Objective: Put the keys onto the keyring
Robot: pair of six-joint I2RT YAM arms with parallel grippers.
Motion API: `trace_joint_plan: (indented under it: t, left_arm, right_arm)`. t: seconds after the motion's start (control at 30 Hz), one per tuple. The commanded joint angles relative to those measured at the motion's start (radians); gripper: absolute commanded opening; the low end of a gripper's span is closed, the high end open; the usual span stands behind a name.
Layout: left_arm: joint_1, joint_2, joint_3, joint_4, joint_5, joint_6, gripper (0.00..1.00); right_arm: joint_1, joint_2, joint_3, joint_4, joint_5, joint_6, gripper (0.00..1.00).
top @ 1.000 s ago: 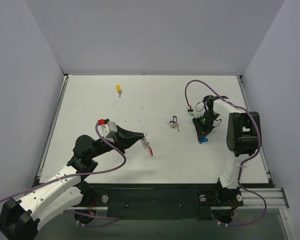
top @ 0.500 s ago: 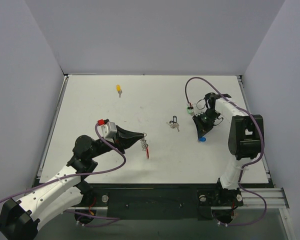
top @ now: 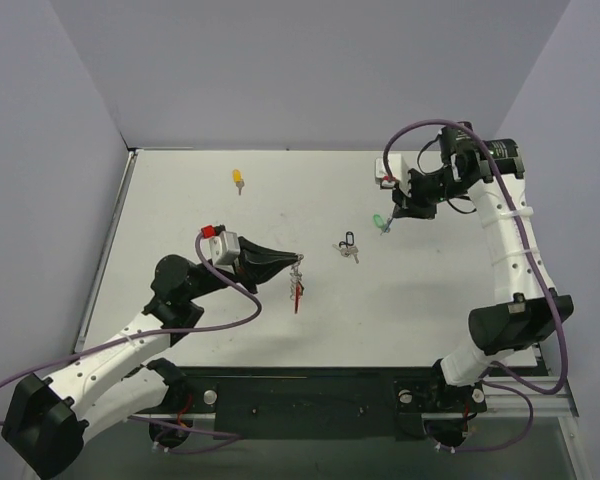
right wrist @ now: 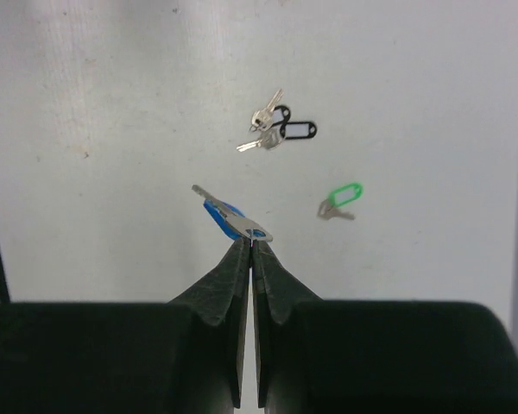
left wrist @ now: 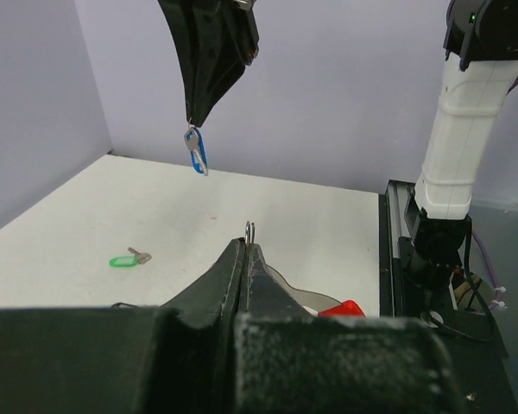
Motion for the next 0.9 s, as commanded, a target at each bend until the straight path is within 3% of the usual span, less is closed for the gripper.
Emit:
trace_joint_plan:
  t: [0.0, 0.27, 0.47, 0.63, 0.87]
  left_arm:
    - [0.004, 0.031, 0.078, 0.174, 0.038, -0.002, 0.00]
    - [0.004, 0.051, 0.004, 0.405, 0.055, 0.006, 0.00]
    - [0.003, 0.051, -0.051, 0.487, 0.040, 0.003, 0.00]
    - [0.003, 0.041, -0.094, 0.510, 0.040, 0.009, 0.00]
    - [-0.006, 0.029, -0.109, 0.498, 0.069, 0.020, 0.00]
  right_arm:
    - [0.062, -0.050, 0.085, -0.345, -0.121, -0.252, 0.00]
    - [0.242, -0.116, 0.066, -0.345, -0.249, -0.235, 0.00]
    - [0.425, -0.122, 0.092, -0.331, -0.098, -0.258, 0.00]
    - [0.569, -0.118, 0.118, -0.197, -0.006, -0.046, 0.00]
    - [0.649, -0.050, 0.223, -0.130, 0.067, 0.175, 0.00]
